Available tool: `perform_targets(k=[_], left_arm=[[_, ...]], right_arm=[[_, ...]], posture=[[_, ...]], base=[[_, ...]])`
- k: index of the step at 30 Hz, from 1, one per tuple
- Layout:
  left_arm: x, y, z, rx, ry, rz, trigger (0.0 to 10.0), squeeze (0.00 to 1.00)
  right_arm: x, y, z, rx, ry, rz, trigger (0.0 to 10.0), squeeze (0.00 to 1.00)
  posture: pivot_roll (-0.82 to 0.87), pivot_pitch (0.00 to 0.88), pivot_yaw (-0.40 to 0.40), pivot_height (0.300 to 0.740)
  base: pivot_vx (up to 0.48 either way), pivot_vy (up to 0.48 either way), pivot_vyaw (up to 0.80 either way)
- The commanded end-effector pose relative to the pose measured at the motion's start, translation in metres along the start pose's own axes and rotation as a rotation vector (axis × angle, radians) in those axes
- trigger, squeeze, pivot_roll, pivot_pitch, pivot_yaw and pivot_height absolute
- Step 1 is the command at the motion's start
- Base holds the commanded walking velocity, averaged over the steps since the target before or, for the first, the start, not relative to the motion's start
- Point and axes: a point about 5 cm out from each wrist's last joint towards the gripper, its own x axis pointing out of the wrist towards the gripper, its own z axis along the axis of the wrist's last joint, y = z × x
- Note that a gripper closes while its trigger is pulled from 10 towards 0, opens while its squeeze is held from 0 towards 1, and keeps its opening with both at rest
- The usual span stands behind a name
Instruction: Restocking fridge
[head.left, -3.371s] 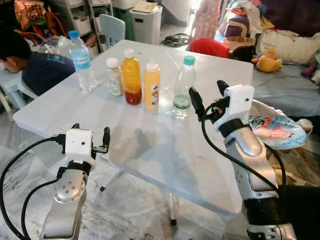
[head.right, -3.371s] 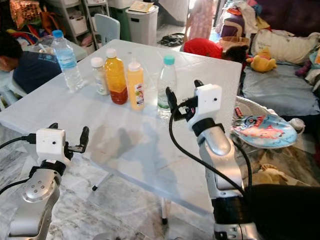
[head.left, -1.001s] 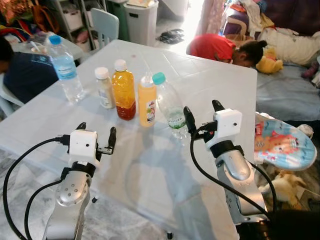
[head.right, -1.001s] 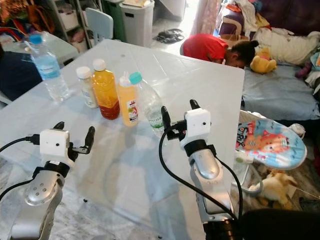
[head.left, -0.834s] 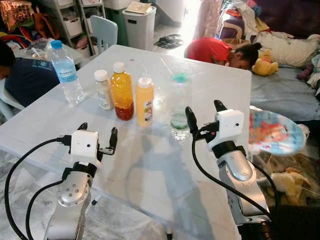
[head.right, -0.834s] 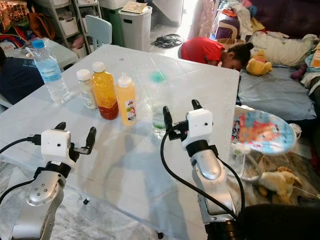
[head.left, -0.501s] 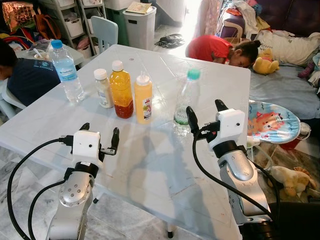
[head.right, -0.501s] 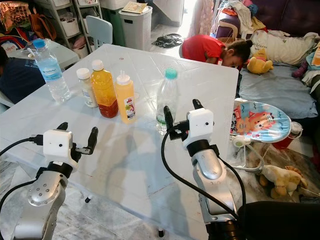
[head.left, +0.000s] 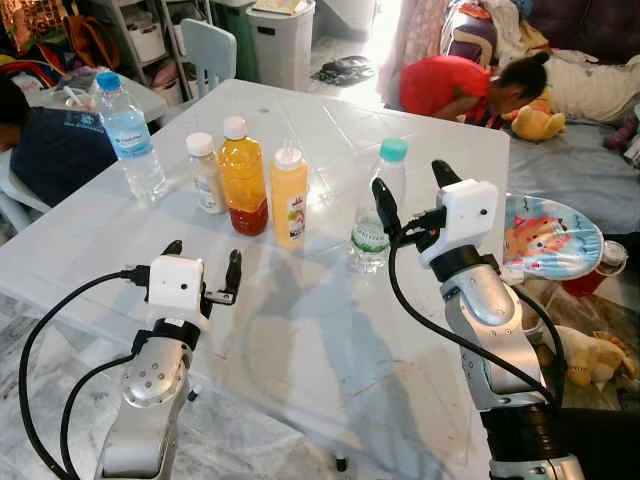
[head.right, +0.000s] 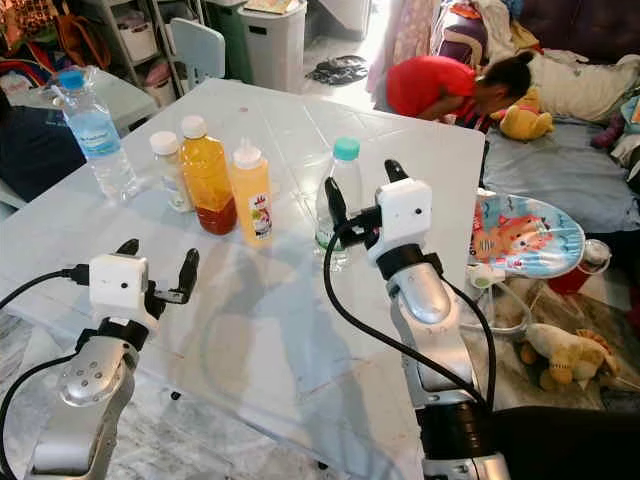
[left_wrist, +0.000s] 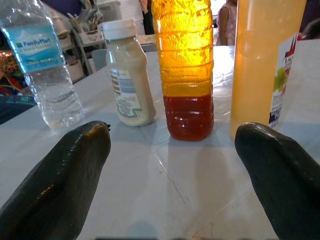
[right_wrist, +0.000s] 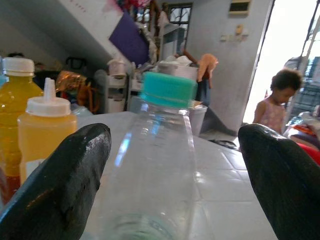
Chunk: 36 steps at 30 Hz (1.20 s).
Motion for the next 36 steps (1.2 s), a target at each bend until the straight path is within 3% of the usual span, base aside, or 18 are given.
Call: perform_targets(k=[1,7,13,14,15,16,23,36], left_arm=[[0.001,0.0,0.001,0.006,-0.007,0.008,10.0,0.0],[0.001,-0.001,0.001,0.006,-0.004,0.008,10.0,0.0],[0.002,-0.001,0.001,0.009,-0.004,0.001,10.0,0.0],[0.003,-0.001,0.001,0.009,-0.004,-0.001,10.0,0.0],[0.003,-0.001,0.001,0.009,-0.004,-0.002,10.0,0.0],[0.003,-0.001,0.001,0.01,-0.004,-0.003,10.0,0.0],[0.002,-0.001,0.001,0.013,0.002,-0.005,10.0,0.0],[0.0,-0.002,-0.001,0.014,0.018,-0.006,10.0,0.0]], right_arm=[[0.007,0.0,0.008,0.002,-0.024,0.024,10.0,0.0],[0.02,0.002,0.015,0.06,-0.004,0.054,10.0,0.0],[0.033,-0.004,0.017,0.061,0.046,0.064,10.0,0.0],[0.036,-0.006,0.018,0.057,0.046,0.069,4.6,0.0],[0.039,-0.007,0.019,0.056,0.047,0.072,1.8,0.0],[0.041,-0.009,0.02,0.057,0.048,0.075,0.0,0.0],[0.051,-0.016,0.016,0.029,0.129,0.069,0.0,0.0],[0.052,-0.011,0.014,-0.009,0.147,0.098,0.0,0.0]], posture=[[0.07,0.025,-0.007,0.74],[0.07,0.026,-0.002,0.74],[0.07,0.026,0.001,0.74],[0.07,0.027,0.001,0.74],[0.07,0.028,0.001,0.74],[0.07,0.028,0.001,0.74],[0.08,0.032,-0.002,0.74],[0.09,0.031,0.002,0.74]], base=[[0.0,0.0,0.0],[0.0,0.0,0.0],[0.0,0.0,0.0],[0.0,0.0,0.0],[0.0,0.0,0.0],[0.0,0.0,0.0],[0.0,0.0,0.0],[0.0,0.0,0.0]])
